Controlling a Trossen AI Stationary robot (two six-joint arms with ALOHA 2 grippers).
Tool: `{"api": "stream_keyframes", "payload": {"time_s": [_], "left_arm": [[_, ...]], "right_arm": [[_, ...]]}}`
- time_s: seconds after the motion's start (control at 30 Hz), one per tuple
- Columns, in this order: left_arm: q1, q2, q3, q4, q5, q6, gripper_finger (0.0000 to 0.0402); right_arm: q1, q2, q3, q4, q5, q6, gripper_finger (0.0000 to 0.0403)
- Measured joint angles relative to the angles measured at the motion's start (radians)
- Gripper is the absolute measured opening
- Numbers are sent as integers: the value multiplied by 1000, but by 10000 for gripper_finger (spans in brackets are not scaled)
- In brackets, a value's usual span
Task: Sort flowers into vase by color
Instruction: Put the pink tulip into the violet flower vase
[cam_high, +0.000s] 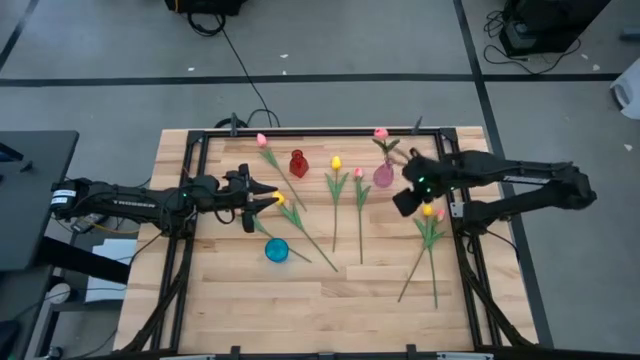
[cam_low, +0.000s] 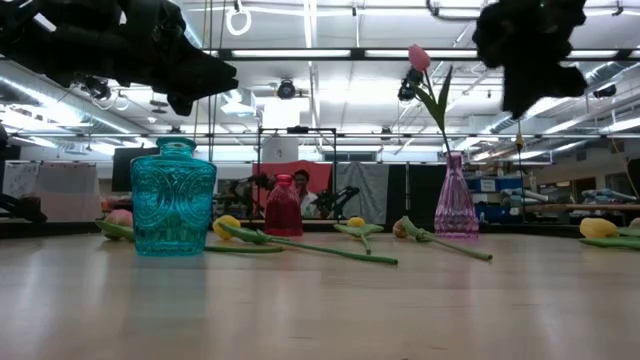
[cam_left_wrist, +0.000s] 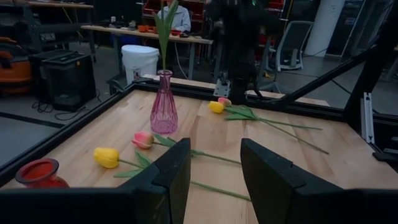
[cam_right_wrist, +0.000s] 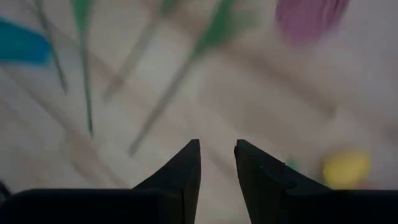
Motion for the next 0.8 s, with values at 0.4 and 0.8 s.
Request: {"api": "stream_keyframes", "payload": {"time_s": [0.4,0.8], "left_arm": [[1,0,0,19,-1,107,147],[0,0,0,19,0,107,147]], "right_arm": [[151,184,0,62,-53,95,113],[277,507,0,806,-265,-192,113]]}}
